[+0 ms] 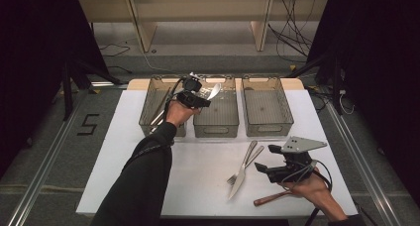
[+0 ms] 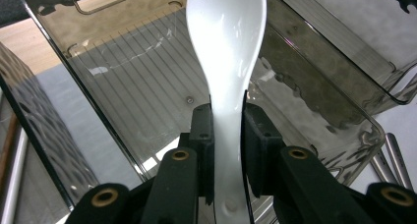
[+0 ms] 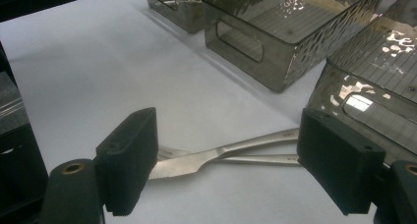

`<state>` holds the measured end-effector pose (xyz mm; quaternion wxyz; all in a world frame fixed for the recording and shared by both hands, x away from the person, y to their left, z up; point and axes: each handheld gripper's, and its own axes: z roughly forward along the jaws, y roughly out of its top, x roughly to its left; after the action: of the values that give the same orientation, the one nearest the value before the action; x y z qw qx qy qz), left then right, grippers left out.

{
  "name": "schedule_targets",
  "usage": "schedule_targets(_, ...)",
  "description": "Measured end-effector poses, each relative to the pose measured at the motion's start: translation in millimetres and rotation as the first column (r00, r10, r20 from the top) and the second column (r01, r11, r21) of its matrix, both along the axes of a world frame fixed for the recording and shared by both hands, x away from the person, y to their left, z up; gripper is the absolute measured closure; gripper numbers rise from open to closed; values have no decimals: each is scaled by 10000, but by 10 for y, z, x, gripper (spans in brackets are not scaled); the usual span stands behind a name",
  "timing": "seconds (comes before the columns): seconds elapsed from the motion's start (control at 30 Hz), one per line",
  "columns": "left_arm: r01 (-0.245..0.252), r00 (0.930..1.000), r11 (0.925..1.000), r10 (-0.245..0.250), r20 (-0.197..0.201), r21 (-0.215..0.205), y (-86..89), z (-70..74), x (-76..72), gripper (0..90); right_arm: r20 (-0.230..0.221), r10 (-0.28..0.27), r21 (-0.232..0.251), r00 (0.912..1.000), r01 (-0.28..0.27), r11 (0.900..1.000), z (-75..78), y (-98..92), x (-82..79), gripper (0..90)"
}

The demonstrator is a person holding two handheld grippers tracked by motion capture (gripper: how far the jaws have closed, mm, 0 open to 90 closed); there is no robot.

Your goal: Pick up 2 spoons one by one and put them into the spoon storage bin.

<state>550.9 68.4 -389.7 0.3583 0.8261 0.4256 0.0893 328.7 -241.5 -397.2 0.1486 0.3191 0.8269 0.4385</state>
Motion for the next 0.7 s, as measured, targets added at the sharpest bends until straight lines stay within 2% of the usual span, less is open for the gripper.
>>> schedule_targets(0.13,7,10000,10000,-7,-50,3,-47,-23,8,759,-10,26,-3,10000,-26,10000,0,2,1,245)
schedule_targets(0.23,75,10000,9998,-75,-13,204,-88,-23,3,759,-4,16,-4,10000,-16,10000,0,1,1,245)
schedule_targets(0.4,28,10000,9999,-27,-64,169,-129,-35,16,758,-9,36,5,10000,-36,10000,-1,4,0,245)
schedule_targets(0.5,-19,9999,9994,23,-127,335,-163,-48,21,750,-4,33,-5,10000,-33,10000,-3,3,4,245)
schedule_targets(0.53,-102,9999,9993,107,-136,371,-171,-48,24,738,-27,32,-1,10000,-32,10000,-3,3,2,245)
schedule_targets(0.6,-191,9997,9997,193,-130,146,-172,-37,29,640,-18,52,1,10000,-52,10000,-1,3,0,245)
schedule_targets(0.7,-122,9998,9997,125,-139,225,-176,5,17,548,-12,25,11,10000,-25,10000,-2,0,1,245)
